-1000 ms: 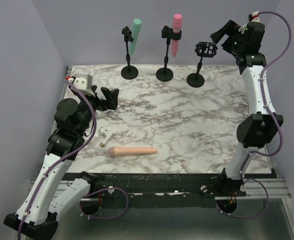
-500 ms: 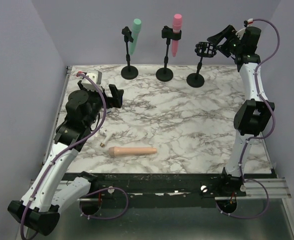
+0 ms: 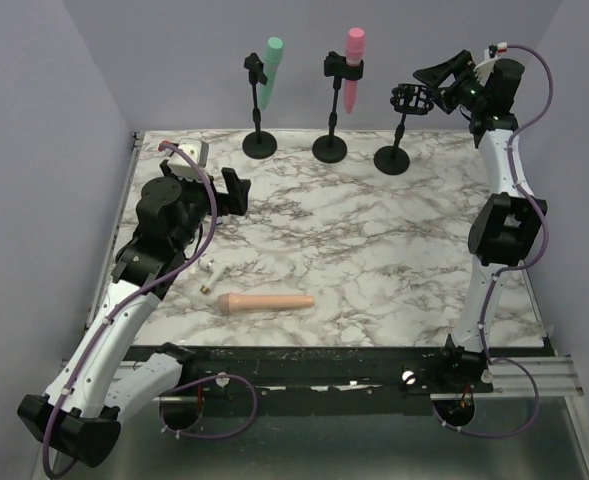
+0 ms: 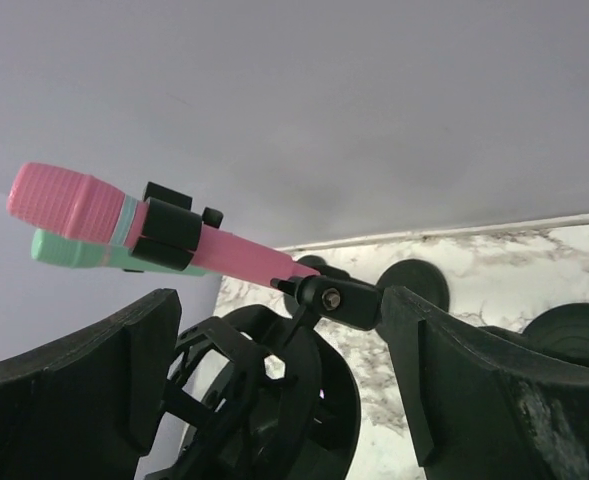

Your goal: Remove the microphone from the stand

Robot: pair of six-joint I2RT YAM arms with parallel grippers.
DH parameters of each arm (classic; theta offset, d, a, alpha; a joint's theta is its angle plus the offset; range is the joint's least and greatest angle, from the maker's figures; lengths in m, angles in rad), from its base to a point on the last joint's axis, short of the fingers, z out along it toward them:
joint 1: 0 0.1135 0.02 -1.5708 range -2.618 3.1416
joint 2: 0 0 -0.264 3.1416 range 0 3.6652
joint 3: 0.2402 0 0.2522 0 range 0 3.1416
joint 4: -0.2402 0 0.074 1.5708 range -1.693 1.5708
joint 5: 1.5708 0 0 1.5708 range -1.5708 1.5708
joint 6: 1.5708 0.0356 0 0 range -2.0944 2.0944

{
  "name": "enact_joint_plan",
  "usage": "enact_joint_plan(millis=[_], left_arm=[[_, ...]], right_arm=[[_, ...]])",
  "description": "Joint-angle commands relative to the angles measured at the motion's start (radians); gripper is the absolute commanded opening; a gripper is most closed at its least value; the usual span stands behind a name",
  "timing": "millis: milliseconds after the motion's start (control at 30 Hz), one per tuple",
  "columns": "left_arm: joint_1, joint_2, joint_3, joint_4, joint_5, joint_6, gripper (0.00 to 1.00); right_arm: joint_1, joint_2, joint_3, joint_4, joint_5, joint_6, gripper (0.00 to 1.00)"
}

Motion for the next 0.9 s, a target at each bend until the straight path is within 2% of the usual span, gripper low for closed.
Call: enact_joint_plan(millis=[0,167,400,867], left_arm=[[-0.006,0.000,0.030,0.004,0.036,-0.009,0.99],[-0.006,0.003,0.031,0.001,0.035,-0.011,0.99],[-0.006,-0.001,0.034,-0.001,0.035,-0.014,0.99],[-0.007,0.003,0.043,-0.010,0.073,-0.020,0.99]], right_arm=[[-0.006,0.005,-0.102,0.178,-0.105,0.174,0.91],[-0.005,-0.056,-0.217,0.222,-0.052,0.276,0.91],[-0.003,-0.178,-0.451,0.402,0.030,0.469,0.87],[0.078,-0.221,-0.523,0.464,0.238,0.702,0.81]])
